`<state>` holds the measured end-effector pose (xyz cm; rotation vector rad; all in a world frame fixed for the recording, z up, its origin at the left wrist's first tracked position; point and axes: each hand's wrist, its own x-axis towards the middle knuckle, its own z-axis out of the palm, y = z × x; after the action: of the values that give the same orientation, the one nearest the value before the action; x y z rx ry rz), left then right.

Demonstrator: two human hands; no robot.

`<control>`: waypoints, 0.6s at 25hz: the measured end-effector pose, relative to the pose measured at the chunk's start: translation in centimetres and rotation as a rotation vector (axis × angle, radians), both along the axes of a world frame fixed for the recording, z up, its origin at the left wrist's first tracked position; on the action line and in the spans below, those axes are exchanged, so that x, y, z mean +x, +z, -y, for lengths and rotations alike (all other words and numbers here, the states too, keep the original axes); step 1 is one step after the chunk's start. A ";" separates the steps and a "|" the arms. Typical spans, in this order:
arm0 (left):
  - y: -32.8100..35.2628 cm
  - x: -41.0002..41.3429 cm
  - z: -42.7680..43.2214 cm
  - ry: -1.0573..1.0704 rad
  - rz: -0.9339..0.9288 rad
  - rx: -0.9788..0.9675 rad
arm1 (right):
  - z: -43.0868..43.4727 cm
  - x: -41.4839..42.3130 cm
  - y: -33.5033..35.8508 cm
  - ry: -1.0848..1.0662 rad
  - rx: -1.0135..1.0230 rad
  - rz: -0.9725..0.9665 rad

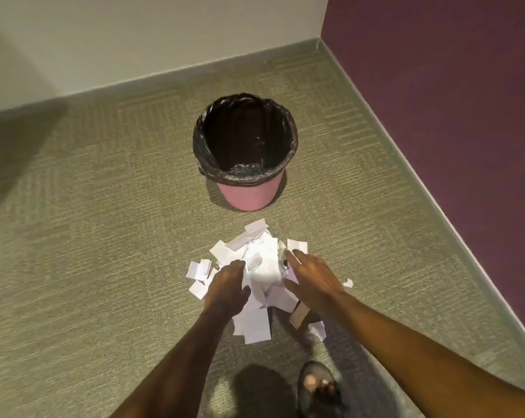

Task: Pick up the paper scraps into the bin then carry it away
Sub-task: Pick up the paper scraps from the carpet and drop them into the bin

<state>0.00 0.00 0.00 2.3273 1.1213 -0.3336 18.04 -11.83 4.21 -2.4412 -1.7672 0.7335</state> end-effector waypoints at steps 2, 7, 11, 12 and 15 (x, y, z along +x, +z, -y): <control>-3.2 0.2 -0.5 -0.051 -0.026 0.072 | -1.1 0.2 -3.2 0.054 -0.071 0.024; -10.1 0.9 -2.0 -0.050 -0.122 0.131 | -4.0 1.2 -9.7 0.199 -0.166 0.112; -13.2 1.2 -2.8 -0.060 -0.139 0.125 | -5.7 1.0 -12.8 0.406 -0.171 0.233; -13.6 1.1 -2.8 -0.070 -0.172 0.125 | -6.1 1.1 -13.1 0.418 -0.169 0.230; -14.9 1.0 -2.6 -0.083 -0.193 0.164 | -7.1 1.3 -13.9 0.418 -0.176 0.220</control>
<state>0.99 2.58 -14.90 2.5342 1.1833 -0.5248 19.37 -4.72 -9.65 -2.3564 -2.4413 0.6918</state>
